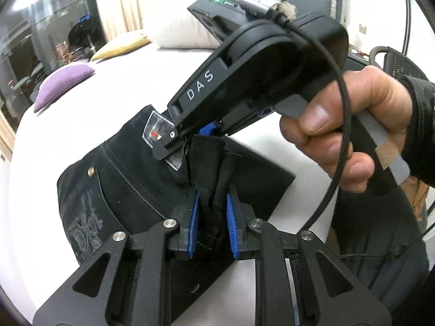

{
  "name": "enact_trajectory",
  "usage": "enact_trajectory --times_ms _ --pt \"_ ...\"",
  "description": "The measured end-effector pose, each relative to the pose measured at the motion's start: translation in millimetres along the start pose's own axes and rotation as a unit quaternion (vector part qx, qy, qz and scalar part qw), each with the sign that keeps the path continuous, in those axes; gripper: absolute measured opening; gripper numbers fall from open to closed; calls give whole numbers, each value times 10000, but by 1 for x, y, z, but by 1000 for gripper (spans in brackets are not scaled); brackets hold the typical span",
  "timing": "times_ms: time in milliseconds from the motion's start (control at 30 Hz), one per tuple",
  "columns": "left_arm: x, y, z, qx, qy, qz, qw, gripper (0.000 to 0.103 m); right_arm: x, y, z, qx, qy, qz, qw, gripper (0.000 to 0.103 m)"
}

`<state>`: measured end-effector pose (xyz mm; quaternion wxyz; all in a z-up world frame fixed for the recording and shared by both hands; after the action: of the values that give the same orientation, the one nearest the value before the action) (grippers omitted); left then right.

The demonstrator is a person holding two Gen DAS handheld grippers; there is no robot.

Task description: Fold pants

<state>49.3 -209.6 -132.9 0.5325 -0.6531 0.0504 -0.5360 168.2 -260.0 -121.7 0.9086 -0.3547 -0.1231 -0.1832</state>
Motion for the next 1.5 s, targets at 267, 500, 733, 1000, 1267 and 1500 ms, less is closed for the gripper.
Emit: enact_trajectory --times_ms 267,500,733,1000,1267,1500 --pt "11 11 -7 -212 198 83 9995 18 4 -18 -30 83 294 -266 9992 17" --pt "7 10 -16 -363 301 162 9988 17 -11 -29 -59 148 674 -585 9959 16" --pt "-5 15 -11 -629 187 260 9975 17 -25 -20 -86 496 1154 -735 9893 17" --pt "4 -40 54 -777 -892 -428 9921 18 -33 -52 -82 104 1433 -1156 9828 44" --pt "-28 4 159 -405 -2481 216 9676 18 -21 -56 -14 592 620 -1016 9911 43" --pt "-58 19 172 -429 -2923 728 9526 18 -46 -13 -43 263 867 -406 9951 31"
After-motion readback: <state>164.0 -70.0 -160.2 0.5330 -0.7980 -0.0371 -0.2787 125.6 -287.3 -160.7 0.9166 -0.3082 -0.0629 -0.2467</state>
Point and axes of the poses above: each gripper's, at about its wrist camera, not at the fingertips, and y roughly the way its jaws point, z to its left, x to its top, the point moved 6 cm from there along y, roughly the way its jaws point, and after that the axes turned 4 degrees about x, right-handed, at the moved point
